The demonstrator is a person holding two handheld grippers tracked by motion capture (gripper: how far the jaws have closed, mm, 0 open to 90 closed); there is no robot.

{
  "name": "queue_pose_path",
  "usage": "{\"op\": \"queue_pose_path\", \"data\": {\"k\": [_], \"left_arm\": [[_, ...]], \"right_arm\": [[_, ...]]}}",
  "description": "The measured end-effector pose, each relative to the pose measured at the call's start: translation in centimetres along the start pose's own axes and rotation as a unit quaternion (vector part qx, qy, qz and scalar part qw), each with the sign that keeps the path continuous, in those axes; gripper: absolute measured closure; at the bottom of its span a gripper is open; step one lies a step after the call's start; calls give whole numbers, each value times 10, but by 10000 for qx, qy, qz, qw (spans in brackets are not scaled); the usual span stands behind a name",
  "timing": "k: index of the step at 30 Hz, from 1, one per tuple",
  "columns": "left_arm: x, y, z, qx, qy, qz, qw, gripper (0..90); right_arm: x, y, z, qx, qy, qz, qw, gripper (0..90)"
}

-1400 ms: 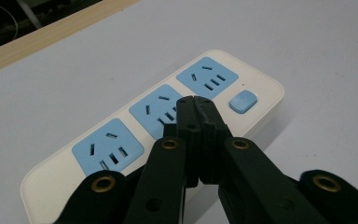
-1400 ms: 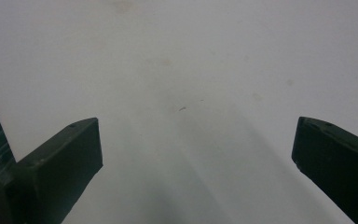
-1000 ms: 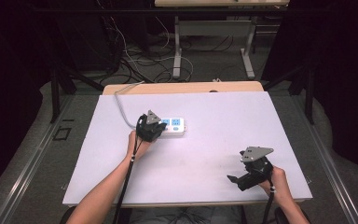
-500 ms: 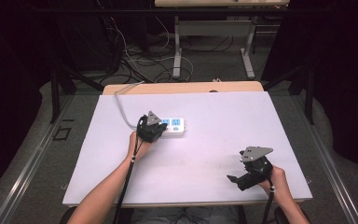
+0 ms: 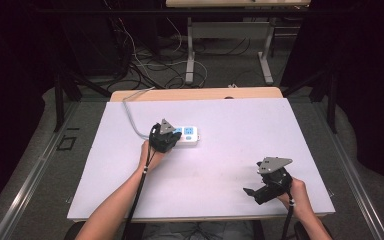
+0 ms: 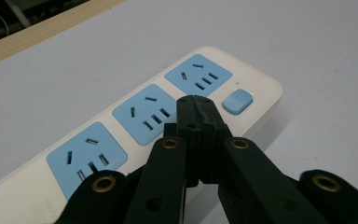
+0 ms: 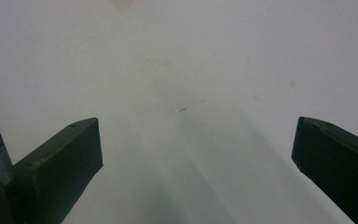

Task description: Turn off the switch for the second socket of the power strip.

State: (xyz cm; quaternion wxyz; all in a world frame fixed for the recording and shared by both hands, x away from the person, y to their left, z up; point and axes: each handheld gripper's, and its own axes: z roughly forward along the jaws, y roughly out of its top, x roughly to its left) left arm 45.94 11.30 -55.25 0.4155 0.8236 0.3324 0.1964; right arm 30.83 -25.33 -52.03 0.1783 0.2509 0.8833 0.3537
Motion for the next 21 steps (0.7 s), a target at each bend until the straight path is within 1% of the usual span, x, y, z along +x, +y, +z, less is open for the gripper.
{"op": "queue_pose_path", "data": {"k": [2, 3, 4, 5, 6, 7, 9, 10, 11, 12, 13, 14, 15, 17, 18, 19, 20, 21], "left_arm": [[1, 0, 0, -26, -19, -4, 10000, 900], [3, 0, 0, -31, -90, -146, 9998, 900], [4, -1, 1, -96, -132, -258, 9995, 900], [4, -1, 1, -96, -132, -258, 9995, 900], [6, -2, 0, -83, -155, -211, 9996, 900], [4, -2, 1, -117, -114, -210, 9996, 900], [4, -2, 1, -115, -104, -217, 9996, 900], [6, -2, -1, -40, -202, -190, 9996, 900], [6, -2, -1, -40, -202, -190, 9996, 900], [6, -3, 1, -119, -175, -246, 9995, 900], [6, -3, 1, -119, -175, -246, 9995, 900], [6, -4, 1, -170, -176, -300, 9992, 900], [5, -4, 1, -175, -173, -299, 9993, 900], [5, -4, 1, -174, -148, -261, 9994, 900], [5, -4, 0, -165, -188, -283, 9993, 900], [7, -5, 0, -116, -196, -247, 9994, 900], [7, -5, 0, -165, -194, -277, 9993, 900], [8, -5, 1, -195, -254, -319, 9990, 900]], "right_arm": [[1, 0, -1, 39, 26, 49, 10000, 11], [1, 0, 0, 14, 15, 62, 10000, 11], [1, 0, 0, 23, 12, 60, 10000, 11], [1, 0, -1, 103, 50, 48, 9999, 11], [2, 0, 0, 84, 54, 42, 9999, 11], [1, 0, 0, 52, 31, 3, 10000, 11], [2, 0, 0, 56, 23, 29, 10000, 11], [2, 0, 0, 65, 39, 28, 10000, 11], [1, 0, 0, 68, 58, -10, 10000, 11], [1, 0, 0, 69, 56, 1, 10000, 11], [2, 0, 0, 95, 62, 61, 9999, 11], [1, 0, 0, 90, 61, 54, 9999, 11], [1, 0, 0, 79, 57, 14, 10000, 11], [2, 0, 0, 73, 48, 31, 10000, 11], [2, 1, 0, 67, 47, 26, 10000, 11], [2, 1, 0, 65, 46, 18, 10000, 11], [2, 1, 1, 55, 28, 26, 10000, 11], [2, 1, 1, 72, 19, 17, 10000, 11]]}}
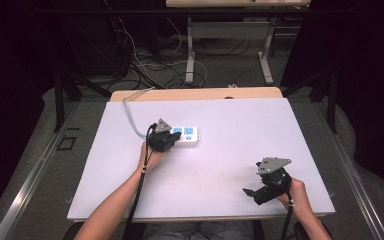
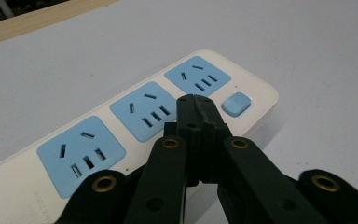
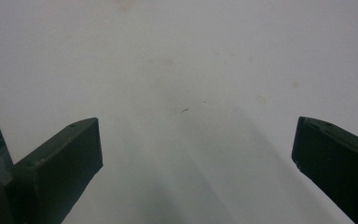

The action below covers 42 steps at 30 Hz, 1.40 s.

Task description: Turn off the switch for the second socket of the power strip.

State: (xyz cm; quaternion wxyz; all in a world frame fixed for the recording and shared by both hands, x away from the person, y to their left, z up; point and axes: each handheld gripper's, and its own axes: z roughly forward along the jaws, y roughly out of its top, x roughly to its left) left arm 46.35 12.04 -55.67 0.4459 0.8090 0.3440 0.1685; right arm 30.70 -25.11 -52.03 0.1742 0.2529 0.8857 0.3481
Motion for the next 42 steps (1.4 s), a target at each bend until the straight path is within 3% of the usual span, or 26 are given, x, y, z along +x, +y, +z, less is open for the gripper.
{"op": "queue_pose_path", "data": {"k": [2, 6, 26, 30, 39, 42], "left_arm": [[1, 1, -1, 77, -1, 13, 10000, 900], [-1, 1, 1, -2, 89, -11, 10000, 900], [4, 1, 0, 31, -47, -90, 9999, 900], [2, 3, -1, 145, -25, 9, 9999, 900], [2, 3, -2, 138, 30, 123, 9998, 900], [3, 4, -2, 153, -22, 83, 9998, 900]], "right_arm": [[0, 0, -1, 47, 2, -3, 10000, 11], [1, -1, 0, 19, 2, 9, 10000, 11], [2, -1, -1, 32, 10, 25, 10000, 11], [1, -1, -1, 27, 13, -20, 10000, 11], [1, -1, -1, 26, 0, -21, 10000, 11], [1, -1, -1, 59, 30, -24, 10000, 11]]}}
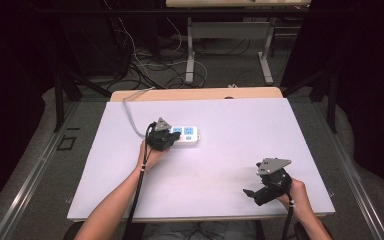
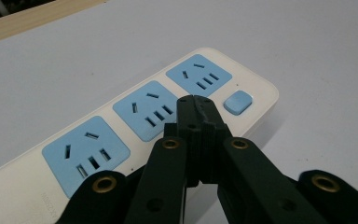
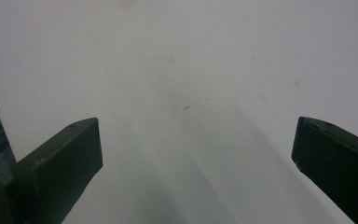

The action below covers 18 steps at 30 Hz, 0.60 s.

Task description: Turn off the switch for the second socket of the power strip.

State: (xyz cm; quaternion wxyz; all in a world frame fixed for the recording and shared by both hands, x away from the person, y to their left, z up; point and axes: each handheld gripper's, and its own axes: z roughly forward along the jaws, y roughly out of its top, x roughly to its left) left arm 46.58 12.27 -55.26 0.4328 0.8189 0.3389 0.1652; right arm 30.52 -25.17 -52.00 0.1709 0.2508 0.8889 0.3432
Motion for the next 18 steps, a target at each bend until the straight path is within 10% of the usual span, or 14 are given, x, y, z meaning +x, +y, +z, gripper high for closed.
{"op": "queue_pose_path", "data": {"k": [12, 18], "left_arm": [[5, -2, -3, 17, 77, -89, 9999, 900], [-2, 0, -2, 63, 298, 196, 9993, 900]], "right_arm": [[0, 1, 3, -66, -10, -46, 10000, 11], [0, 1, 3, -60, 0, -29, 10000, 11]]}}
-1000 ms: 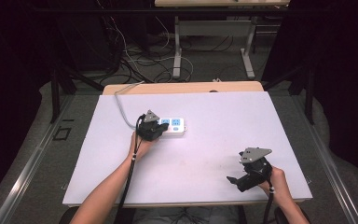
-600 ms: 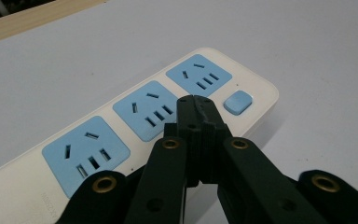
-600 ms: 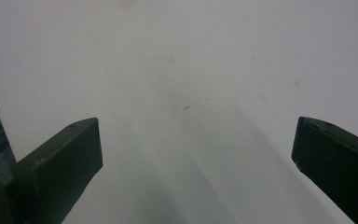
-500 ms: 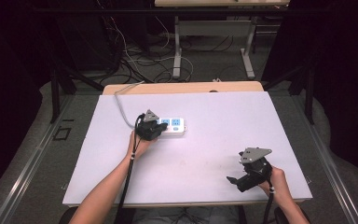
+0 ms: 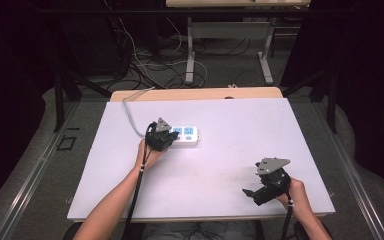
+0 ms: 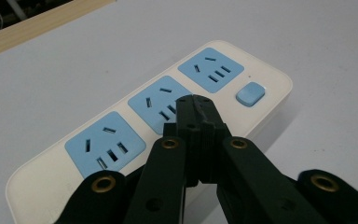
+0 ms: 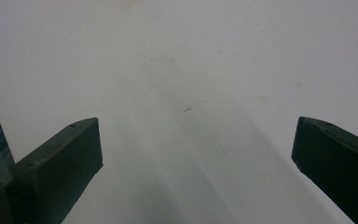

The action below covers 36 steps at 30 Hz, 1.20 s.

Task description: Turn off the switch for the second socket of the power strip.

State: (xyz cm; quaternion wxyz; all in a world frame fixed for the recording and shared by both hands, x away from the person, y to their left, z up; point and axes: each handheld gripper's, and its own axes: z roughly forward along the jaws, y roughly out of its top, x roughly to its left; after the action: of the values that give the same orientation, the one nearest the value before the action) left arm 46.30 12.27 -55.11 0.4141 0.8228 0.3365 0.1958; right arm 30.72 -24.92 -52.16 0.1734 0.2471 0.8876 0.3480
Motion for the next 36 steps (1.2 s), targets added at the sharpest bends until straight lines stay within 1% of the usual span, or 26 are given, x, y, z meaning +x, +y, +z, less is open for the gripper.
{"op": "queue_pose_path", "data": {"k": [1, 2, 4, 6, 8, 9, 10, 11, 12, 14, 15, 16, 17, 19, 20, 21, 22, 23, 24, 27, 32, 33, 36], "left_arm": [[-2, 0, 0, 31, 19, -3, 10000, 900], [-4, 0, -1, 67, 75, 117, 9999, 900], [-4, 0, 0, 26, 89, 78, 9999, 900], [-2, 0, -1, 74, 11, 58, 10000, 900], [-4, 0, -1, 54, 54, 76, 9999, 900], [-4, 0, 0, 37, 73, 77, 9999, 900], [-6, 0, 0, 66, 104, 185, 9998, 900], [-6, 0, 0, 66, 104, 185, 9998, 900], [-7, 0, 0, 124, 108, 212, 9996, 900], [-7, 0, 0, 125, 121, 230, 9996, 900], [-8, 0, 0, 92, 148, 252, 9995, 900], [-9, 0, 0, 121, 195, 316, 9992, 900], [-9, 0, 0, 121, 195, 316, 9992, 900], [-7, -1, 0, 98, 130, 205, 9997, 900], [-7, -1, 0, 92, 123, 186, 9997, 900], [-7, -1, 1, 23, 153, 144, 9998, 900], [-6, -1, 0, 63, 92, 128, 9999, 900], [-5, -1, -1, 89, 73, 106, 9999, 900], [-5, -1, -1, 74, 56, 108, 9999, 900], [-4, -1, 0, 40, 54, 91, 9999, 900], [-4, -1, 0, 50, 36, 55, 10000, 900], [-4, -1, 0, 28, 88, 51, 9999, 900], [-3, -1, -1, 87, 46, 55, 9999, 900]], "right_arm": [[0, 0, -1, 99, 22, -15, 9999, 11], [0, 0, -1, 77, 13, -4, 10000, 11], [0, 0, -1, 75, 11, 6, 10000, 11], [-1, 0, 0, 69, 13, -7, 10000, 11], [0, 1, 0, 96, 33, -4, 9999, 11], [-1, 1, 1, 65, 8, -48, 10000, 11], [0, 1, 1, 79, 15, -25, 10000, 11], [0, 1, 1, 79, 15, -25, 10000, 11], [0, 1, 1, 85, 19, -11, 10000, 11], [0, 1, 1, 83, 19, -10, 10000, 11], [0, 1, 1, 87, 20, -7, 10000, 11], [-1, 1, 1, 74, 15, -52, 10000, 11], [-1, 1, 1, 74, 15, -52, 10000, 11], [0, 1, 1, 77, 13, -15, 10000, 11], [-1, 1, 1, 76, 18, -12, 10000, 11], [0, 1, 1, 83, 21, -12, 10000, 11], [-1, 1, 1, 67, 16, -54, 10000, 11], [-1, 1, 1, 67, 16, -54, 10000, 11], [0, 1, 0, 64, -10, -23, 10000, 11], [0, 1, 0, 56, -28, -34, 10000, 11], [0, 1, 0, 74, 2, -33, 10000, 11], [0, 1, 0, 75, 3, -32, 10000, 11], [-1, 1, 0, 60, 3, -53, 10000, 11]]}}
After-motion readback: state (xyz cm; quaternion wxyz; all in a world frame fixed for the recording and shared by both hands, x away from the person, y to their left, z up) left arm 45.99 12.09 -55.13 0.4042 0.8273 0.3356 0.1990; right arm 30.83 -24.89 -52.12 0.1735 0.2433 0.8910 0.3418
